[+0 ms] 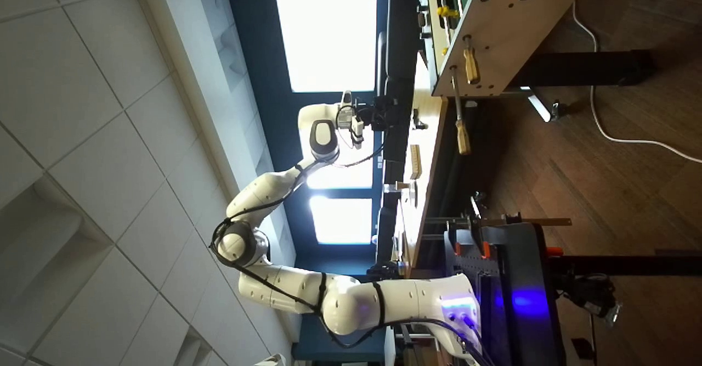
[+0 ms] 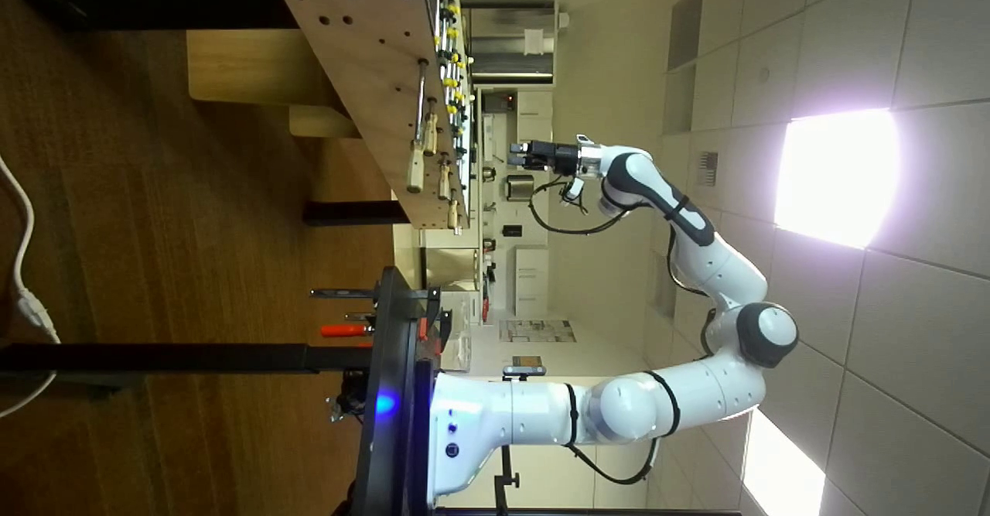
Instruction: Pull two handles out
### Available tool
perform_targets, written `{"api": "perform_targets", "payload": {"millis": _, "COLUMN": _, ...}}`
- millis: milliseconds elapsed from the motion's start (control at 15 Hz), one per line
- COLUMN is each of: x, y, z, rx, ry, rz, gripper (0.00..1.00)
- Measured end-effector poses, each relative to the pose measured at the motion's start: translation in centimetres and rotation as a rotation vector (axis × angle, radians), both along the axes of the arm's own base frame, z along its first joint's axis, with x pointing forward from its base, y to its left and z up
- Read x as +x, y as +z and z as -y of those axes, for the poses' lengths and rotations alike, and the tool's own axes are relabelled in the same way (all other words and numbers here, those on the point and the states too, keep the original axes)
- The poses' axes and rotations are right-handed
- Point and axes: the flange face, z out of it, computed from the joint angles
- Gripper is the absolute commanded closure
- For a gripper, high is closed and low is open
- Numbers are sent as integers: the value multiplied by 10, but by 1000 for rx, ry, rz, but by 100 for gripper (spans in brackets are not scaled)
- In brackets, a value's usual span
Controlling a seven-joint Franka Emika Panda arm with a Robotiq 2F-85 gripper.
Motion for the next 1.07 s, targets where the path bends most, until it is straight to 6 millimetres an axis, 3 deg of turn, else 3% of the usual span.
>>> {"api": "perform_targets", "payload": {"millis": 267, "x": 43, "y": -16, "z": 0, "rx": 8, "ry": -7, "rz": 9, "gripper": 0}}
{"api": "perform_targets", "payload": {"millis": 600, "x": 94, "y": -47, "z": 22, "rx": -21, "ry": -88, "rz": 13, "gripper": 0}}
{"api": "perform_targets", "payload": {"millis": 1067, "x": 140, "y": -89, "z": 53, "rx": -50, "ry": -176, "rz": -43, "gripper": 0}}
